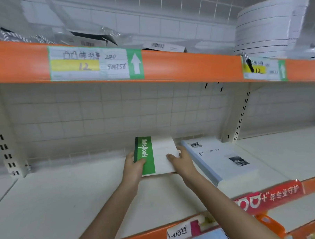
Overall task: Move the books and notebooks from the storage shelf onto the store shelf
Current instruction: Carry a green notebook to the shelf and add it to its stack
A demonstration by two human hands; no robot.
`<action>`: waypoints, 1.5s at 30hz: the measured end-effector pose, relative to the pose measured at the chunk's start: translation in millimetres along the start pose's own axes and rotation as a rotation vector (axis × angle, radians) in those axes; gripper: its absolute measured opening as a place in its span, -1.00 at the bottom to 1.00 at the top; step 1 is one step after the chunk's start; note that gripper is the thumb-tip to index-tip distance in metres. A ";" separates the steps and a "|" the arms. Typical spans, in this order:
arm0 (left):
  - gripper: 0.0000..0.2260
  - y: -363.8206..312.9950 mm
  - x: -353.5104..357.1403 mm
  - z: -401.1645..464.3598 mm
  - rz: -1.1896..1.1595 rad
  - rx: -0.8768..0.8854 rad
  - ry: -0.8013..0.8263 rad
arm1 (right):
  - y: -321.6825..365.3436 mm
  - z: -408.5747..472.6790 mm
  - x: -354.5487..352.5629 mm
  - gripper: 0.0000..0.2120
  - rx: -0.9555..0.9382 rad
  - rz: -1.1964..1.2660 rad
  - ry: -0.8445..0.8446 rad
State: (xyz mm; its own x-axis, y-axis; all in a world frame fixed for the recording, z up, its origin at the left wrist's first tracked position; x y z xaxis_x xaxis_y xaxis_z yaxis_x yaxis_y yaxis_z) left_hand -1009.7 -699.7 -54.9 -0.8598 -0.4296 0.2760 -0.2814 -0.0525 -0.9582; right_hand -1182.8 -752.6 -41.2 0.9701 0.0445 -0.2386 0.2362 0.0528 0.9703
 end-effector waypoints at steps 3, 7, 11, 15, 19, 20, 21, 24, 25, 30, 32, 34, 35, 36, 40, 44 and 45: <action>-0.67 9.3 9.4 -1.7 0.013 -0.008 -0.039 | -7.0 9.6 -8.6 -0.67 -0.005 0.001 0.050; -0.64 16.7 16.5 -2.7 0.016 -0.005 -0.087 | -18.1 22.5 -13.4 -0.70 -0.006 -0.011 0.098; -0.67 16.3 15.8 -3.6 0.105 0.023 -0.160 | -30.6 30.3 -10.3 -0.79 0.067 0.071 0.113; -0.42 19.8 0.7 4.3 0.507 -0.024 -0.271 | -37.9 37.2 -1.4 -0.84 0.095 0.031 0.141; -0.57 33.1 -10.3 16.4 0.653 -0.118 -0.256 | -39.6 45.0 4.1 -0.81 0.065 -0.100 0.133; -0.58 35.8 -10.9 18.7 0.693 -0.135 -0.242 | -40.7 46.5 6.3 -0.81 0.059 -0.137 0.132; -0.62 37.4 -10.8 19.8 0.748 -0.149 -0.233 | -41.3 47.3 9.3 -0.81 0.048 -0.183 0.133; -0.68 40.7 -13.9 21.6 0.900 -0.201 -0.267 | -45.6 48.9 20.2 -0.81 0.027 -0.358 0.156; -0.68 41.2 -13.5 22.4 0.933 -0.214 -0.274 | -46.0 48.6 22.3 -0.78 0.020 -0.423 0.166; -0.67 37.8 -9.5 26.8 1.079 -0.189 -0.312 | -48.6 45.9 26.3 -0.78 0.003 -0.728 0.244; -0.67 36.9 -8.9 29.3 1.128 -0.163 -0.313 | -48.0 46.6 27.7 -0.86 -0.031 -0.786 0.257; -0.67 37.6 -8.9 29.7 1.167 -0.143 -0.302 | -48.1 47.9 27.9 -0.85 -0.054 -0.823 0.261; -0.68 37.5 -8.5 29.4 1.183 -0.131 -0.296 | -47.6 48.2 27.8 -0.85 -0.061 -0.842 0.264; -0.68 36.9 -7.6 28.3 1.199 -0.120 -0.286 | -47.1 48.9 27.7 -0.84 -0.071 -0.858 0.266; -0.58 30.3 -2.8 23.6 1.280 -0.083 -0.178 | -44.8 47.3 29.0 -0.31 -0.094 -0.874 0.363; -0.36 32.0 2.5 9.3 1.384 -0.143 0.059 | -40.4 31.3 30.8 0.07 -0.159 -0.954 0.560; -0.35 32.1 3.4 5.3 1.411 -0.141 0.086 | -41.8 28.2 31.1 0.10 -0.165 -0.980 0.602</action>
State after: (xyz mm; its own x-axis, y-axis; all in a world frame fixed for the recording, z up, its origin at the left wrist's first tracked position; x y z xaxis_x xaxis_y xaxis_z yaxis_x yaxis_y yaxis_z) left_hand -1019.4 -707.6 -85.1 -0.4717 0.0109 -0.8817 0.7859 0.4586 -0.4148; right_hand -1160.9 -781.5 -88.0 0.1821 0.3773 -0.9080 0.8181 0.4542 0.3528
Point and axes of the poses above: each hand's wrist, its own z-axis towards the middle knuckle, its own x-axis out of the palm, y = z × x, the point moved 9 cm from there along z, towards the middle knuckle, and after that the axes turned 7 degrees about -z, right-handed, at the moved point
